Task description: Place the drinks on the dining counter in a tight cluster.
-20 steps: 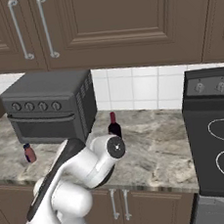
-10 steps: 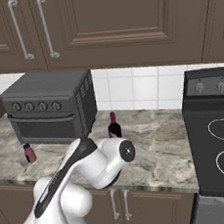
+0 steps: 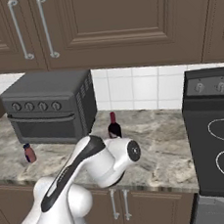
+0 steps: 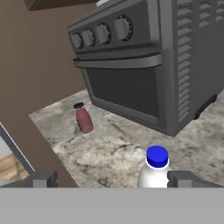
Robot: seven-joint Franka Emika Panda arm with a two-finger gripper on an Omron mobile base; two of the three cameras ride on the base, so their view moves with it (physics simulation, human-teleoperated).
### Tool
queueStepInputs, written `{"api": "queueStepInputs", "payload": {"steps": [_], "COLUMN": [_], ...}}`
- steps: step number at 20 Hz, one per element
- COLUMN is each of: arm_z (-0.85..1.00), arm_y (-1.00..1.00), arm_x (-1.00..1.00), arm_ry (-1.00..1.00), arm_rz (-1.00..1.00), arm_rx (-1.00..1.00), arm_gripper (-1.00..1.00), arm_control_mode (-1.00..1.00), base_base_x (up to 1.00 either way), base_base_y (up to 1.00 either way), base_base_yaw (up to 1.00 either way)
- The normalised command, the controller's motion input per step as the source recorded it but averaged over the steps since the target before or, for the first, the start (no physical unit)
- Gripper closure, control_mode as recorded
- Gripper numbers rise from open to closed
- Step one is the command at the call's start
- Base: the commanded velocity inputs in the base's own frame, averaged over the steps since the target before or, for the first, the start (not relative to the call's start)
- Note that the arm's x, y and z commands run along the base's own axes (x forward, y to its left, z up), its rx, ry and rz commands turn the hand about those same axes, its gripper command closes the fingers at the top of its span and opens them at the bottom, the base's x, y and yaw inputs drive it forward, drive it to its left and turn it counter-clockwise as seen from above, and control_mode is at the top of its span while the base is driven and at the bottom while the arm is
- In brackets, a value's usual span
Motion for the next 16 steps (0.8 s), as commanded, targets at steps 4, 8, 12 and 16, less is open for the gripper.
{"api": "queueStepInputs", "payload": {"steps": [4, 8, 12, 16], "arm_z": [-0.13, -0.13, -0.1, -0.03], "arm_y": [0.0, 0.0, 0.0, 0.0], "arm_x": [0.0, 0.0, 0.01, 0.04], "arm_ry": [-0.04, -0.06, -0.04, 0.0], "arm_rz": [0.14, 0.13, 0.05, 0.0], "arm_rx": [0.0, 0.03, 0.02, 0.0], "arm_gripper": [-1.0, -1.0, -1.0, -1.0], "arm_control_mode": [-1.0, -1.0, -1.0, -1.0], "base_base_x": [0.0, 0.0, 0.0, 0.0], "base_base_y": [0.0, 0.0, 0.0, 0.0], "base_base_yaw": [0.0, 0.0, 0.0, 0.0]}}
